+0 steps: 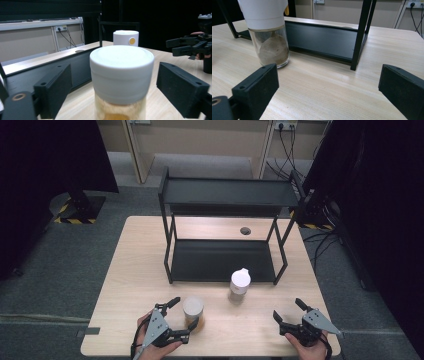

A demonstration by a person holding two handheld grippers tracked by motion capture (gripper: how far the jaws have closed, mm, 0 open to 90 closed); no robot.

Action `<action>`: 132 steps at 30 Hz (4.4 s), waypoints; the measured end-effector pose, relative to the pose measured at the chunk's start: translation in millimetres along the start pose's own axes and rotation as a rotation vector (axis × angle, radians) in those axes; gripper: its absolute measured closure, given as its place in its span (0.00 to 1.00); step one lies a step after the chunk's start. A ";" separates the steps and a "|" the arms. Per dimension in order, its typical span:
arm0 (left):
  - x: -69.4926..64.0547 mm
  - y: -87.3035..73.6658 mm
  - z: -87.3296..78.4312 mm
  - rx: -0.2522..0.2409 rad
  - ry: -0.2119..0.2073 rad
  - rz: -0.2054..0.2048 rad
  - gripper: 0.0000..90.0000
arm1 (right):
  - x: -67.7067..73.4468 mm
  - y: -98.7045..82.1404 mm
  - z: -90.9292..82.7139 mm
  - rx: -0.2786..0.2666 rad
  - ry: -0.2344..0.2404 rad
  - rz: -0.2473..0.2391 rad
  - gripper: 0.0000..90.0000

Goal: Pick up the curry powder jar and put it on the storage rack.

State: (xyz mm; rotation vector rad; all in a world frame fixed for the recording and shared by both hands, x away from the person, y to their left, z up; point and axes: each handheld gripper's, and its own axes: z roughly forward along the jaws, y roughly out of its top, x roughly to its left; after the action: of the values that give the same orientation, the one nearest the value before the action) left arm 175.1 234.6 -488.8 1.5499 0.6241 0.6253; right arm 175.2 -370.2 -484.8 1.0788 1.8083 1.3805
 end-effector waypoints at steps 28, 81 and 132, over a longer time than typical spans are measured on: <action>-12.1 8.8 11.1 -0.001 0.005 0.014 0.36 | -2.0 -1.0 -0.5 -0.006 0.004 0.012 0.04; -12.7 90.9 33.6 -0.157 0.286 0.017 0.37 | -3.1 -0.3 -0.1 -0.002 0.004 0.025 0.04; 1.0 155.3 72.6 -0.239 0.359 0.034 0.37 | -3.2 -0.8 0.5 -0.006 0.011 0.015 0.04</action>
State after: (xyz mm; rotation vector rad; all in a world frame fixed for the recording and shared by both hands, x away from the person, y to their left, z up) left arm 231.3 174.7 -338.3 1.2361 0.7613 0.9802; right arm 177.0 -372.9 -485.7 1.0858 1.8060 1.4027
